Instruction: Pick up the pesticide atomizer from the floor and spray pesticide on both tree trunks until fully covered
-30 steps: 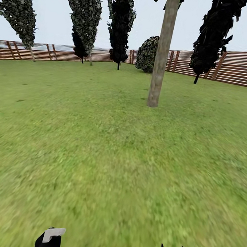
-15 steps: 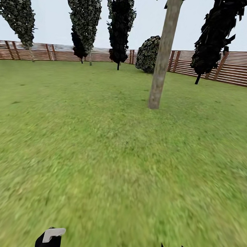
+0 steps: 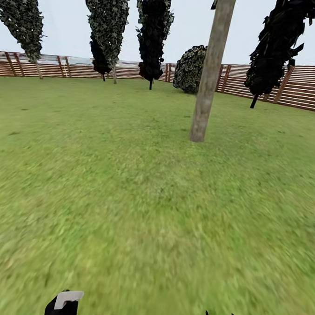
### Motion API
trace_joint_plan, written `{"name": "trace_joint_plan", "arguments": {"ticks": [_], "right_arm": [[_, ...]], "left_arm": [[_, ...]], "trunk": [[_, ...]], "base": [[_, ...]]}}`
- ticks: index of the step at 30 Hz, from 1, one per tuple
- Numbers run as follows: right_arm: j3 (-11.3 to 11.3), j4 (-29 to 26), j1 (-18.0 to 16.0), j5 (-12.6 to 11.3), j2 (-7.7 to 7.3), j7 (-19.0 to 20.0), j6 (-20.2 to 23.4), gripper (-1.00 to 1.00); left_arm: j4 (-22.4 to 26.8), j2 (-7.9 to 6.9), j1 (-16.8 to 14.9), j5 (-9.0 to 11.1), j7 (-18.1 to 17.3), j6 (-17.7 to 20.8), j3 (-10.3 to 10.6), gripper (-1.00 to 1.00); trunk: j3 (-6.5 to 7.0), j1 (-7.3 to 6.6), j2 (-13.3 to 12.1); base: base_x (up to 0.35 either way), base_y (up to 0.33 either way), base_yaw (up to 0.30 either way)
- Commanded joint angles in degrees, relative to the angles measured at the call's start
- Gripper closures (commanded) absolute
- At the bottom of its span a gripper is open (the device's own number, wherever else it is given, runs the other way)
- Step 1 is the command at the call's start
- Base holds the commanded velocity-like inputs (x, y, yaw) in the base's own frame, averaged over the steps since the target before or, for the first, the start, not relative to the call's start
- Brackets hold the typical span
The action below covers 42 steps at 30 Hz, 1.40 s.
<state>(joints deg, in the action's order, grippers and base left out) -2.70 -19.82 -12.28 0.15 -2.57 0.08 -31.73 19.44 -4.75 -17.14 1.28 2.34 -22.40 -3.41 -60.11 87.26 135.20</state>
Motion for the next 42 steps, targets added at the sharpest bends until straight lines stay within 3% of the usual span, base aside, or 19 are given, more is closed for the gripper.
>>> {"name": "trace_joint_plan", "arguments": {"ticks": [1,10,23,42], "right_arm": [[-0.1,0.0,0.0,0.0,0.01,0.0,-0.2,-1.0],[-0.1,0.0,0.0,0.0,-0.02,0.0,-0.2,-1.0],[-0.1,0.0,0.0,0.0,0.01,0.0,-0.2,-1.0],[-0.1,0.0,0.0,0.0,0.01,0.0,-0.2,-1.0]], "left_arm": [[0.0,0.0,0.0,0.1,0.0,-0.2,0.0,1.0],[0.0,0.0,0.0,0.1,0.1,-0.2,0.0,1.0],[0.0,0.0,0.0,0.1,0.0,-0.2,0.0,1.0],[0.0,0.0,0.0,0.1,0.1,-0.2,0.0,1.0]], "trunk": [[-0.05,0.02,0.0],[-0.05,0.02,0.0],[-0.05,0.02,0.0],[-0.05,0.02,0.0]], "base": [[0.34,0.0,0.0],[0.34,0.0,-0.015],[0.34,0.0,-0.216],[0.34,0.0,-0.009]]}}
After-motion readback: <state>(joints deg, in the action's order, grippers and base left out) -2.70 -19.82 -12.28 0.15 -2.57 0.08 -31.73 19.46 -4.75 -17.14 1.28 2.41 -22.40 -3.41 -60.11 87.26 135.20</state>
